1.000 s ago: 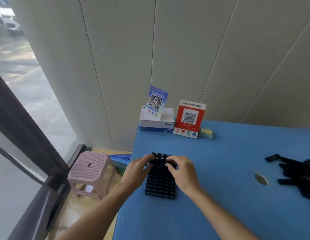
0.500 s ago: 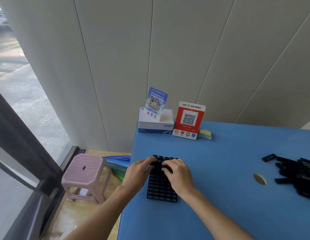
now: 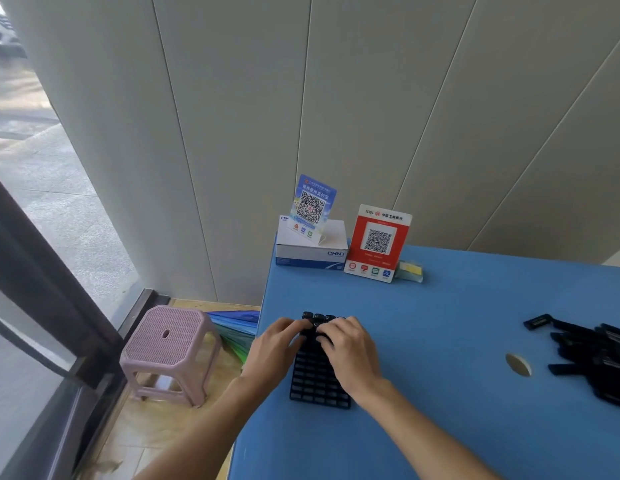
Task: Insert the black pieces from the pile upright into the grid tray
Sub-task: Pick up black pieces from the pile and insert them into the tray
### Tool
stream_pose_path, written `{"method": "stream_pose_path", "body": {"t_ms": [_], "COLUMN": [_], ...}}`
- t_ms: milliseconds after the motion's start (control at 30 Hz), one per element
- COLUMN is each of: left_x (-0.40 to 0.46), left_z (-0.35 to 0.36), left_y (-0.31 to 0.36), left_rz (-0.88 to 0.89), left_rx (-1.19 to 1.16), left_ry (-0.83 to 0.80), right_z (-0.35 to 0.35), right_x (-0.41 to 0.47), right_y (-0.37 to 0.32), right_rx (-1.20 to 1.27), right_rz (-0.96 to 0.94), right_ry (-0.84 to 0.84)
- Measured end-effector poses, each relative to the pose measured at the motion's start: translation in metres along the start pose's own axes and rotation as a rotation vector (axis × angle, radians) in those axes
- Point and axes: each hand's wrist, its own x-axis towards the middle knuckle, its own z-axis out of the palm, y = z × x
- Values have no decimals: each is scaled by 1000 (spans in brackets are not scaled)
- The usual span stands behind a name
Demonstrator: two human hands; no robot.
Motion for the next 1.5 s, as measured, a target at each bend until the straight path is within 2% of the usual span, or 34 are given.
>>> {"method": "stream_pose_path", "body": {"t_ms": [233, 400, 633, 767, 1100, 1267, 1500], "left_x": [-5, -2, 7, 6, -18, -38, -46], "left_z": [-11, -13, 2, 24, 123, 185, 244], "left_y": [4, 14, 61, 106, 266, 345, 406], "left_rz": [10, 35, 134, 199, 214, 201, 272], "left_rx": [42, 233, 311, 304, 254, 202, 225], "left_ry": [-40, -1, 23, 6, -79, -198, -261], "right_z": [-10, -31, -79, -108, -214, -257, -291], "right_x": [-5, -15, -59, -92, -223, -297, -352], "right_y": [0, 17, 62, 94, 217, 285, 358], "right_rx": [14, 11, -133, -180, -233, -251, -231], "right_rz": [48, 166, 271, 316, 430, 500, 614], "right_ry": [-66, -19, -49, -53, -55, -63, -53]}}
